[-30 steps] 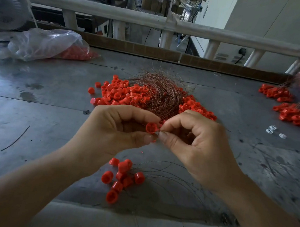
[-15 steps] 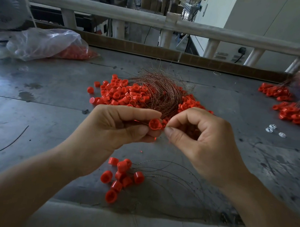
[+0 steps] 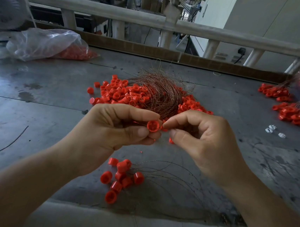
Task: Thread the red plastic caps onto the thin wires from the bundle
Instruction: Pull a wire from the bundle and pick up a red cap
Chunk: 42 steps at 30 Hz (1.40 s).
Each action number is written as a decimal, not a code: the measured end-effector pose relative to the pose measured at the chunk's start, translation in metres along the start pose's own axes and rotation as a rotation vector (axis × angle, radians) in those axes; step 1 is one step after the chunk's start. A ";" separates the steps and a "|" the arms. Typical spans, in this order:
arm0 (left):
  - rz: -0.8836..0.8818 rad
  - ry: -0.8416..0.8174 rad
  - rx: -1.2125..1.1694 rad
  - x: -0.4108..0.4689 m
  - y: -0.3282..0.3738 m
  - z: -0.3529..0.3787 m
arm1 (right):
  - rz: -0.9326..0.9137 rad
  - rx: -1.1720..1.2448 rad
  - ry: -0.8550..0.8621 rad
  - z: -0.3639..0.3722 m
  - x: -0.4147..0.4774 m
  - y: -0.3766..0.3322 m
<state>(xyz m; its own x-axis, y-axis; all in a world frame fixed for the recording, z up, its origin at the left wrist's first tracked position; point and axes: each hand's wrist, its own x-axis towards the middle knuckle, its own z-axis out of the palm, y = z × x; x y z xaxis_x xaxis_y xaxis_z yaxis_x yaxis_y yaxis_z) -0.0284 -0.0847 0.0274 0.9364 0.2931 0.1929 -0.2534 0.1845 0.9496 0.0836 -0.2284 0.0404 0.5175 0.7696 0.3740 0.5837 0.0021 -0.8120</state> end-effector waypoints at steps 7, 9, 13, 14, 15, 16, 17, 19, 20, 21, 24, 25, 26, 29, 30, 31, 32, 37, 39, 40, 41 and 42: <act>0.008 -0.127 -0.027 0.002 -0.002 -0.001 | 0.141 0.213 -0.063 0.002 0.001 0.001; -0.009 -0.166 -0.053 0.002 -0.004 -0.001 | 0.164 0.230 -0.097 0.006 0.000 0.002; -0.048 -0.168 -0.116 -0.001 -0.004 0.000 | 0.165 0.213 -0.164 0.005 0.002 0.003; -0.061 -0.145 -0.124 -0.001 -0.004 0.000 | 0.170 0.188 -0.160 0.002 0.004 0.005; -0.074 -0.117 -0.130 0.000 -0.005 0.001 | 0.177 0.141 -0.123 -0.003 0.007 0.008; -0.086 -0.093 -0.132 0.000 -0.005 0.001 | 0.190 0.071 -0.049 -0.009 0.010 0.013; -0.094 -0.075 -0.130 0.001 -0.005 0.002 | 0.205 0.003 0.046 -0.016 0.013 0.020; -0.107 -0.048 -0.125 0.002 -0.005 0.003 | 0.247 -0.087 0.198 -0.033 0.019 0.033; -0.112 -0.039 -0.124 0.002 -0.005 0.003 | 0.265 -0.143 0.225 -0.040 0.021 0.039; -0.115 -0.037 -0.125 0.002 -0.005 0.003 | 0.274 -0.218 0.217 -0.044 0.022 0.045; -0.117 -0.049 -0.128 0.003 -0.004 0.003 | 0.268 -0.422 0.096 -0.043 0.020 0.054; -0.119 -0.045 -0.121 0.003 -0.004 0.002 | 0.259 -0.456 0.056 -0.040 0.019 0.055; -0.120 -0.041 -0.111 0.003 -0.004 0.002 | 0.241 -0.492 0.028 -0.037 0.018 0.056; -0.120 -0.036 -0.105 0.002 -0.004 0.002 | 0.187 -0.569 0.028 -0.035 0.018 0.056; -0.122 -0.033 -0.104 0.002 -0.004 0.002 | 0.192 -0.581 0.035 -0.037 0.019 0.056; -0.123 -0.031 -0.101 0.001 -0.004 0.002 | 0.205 -0.600 0.035 -0.040 0.019 0.055; -0.125 -0.035 -0.096 0.001 -0.004 0.002 | 0.225 -0.625 0.023 -0.043 0.020 0.055; -0.131 -0.028 -0.082 0.002 -0.004 0.003 | 0.359 -0.718 -0.077 -0.061 0.021 0.054; -0.131 -0.031 -0.073 0.002 -0.004 0.004 | 0.392 -0.750 -0.129 -0.059 0.020 0.055; -0.130 -0.036 -0.070 0.002 -0.004 0.004 | 0.396 -0.764 -0.155 -0.057 0.019 0.055; -0.128 -0.040 -0.069 0.002 -0.004 0.003 | 0.391 -0.775 -0.173 -0.054 0.019 0.056; -0.126 -0.044 -0.069 0.002 -0.004 0.002 | 0.380 -0.779 -0.177 -0.053 0.019 0.056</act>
<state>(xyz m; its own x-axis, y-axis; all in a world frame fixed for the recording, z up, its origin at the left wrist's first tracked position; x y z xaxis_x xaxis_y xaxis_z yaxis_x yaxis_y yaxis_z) -0.0250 -0.0870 0.0241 0.9713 0.2222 0.0849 -0.1473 0.2816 0.9481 0.1594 -0.2480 0.0254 0.6962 0.7177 0.0140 0.6861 -0.6596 -0.3068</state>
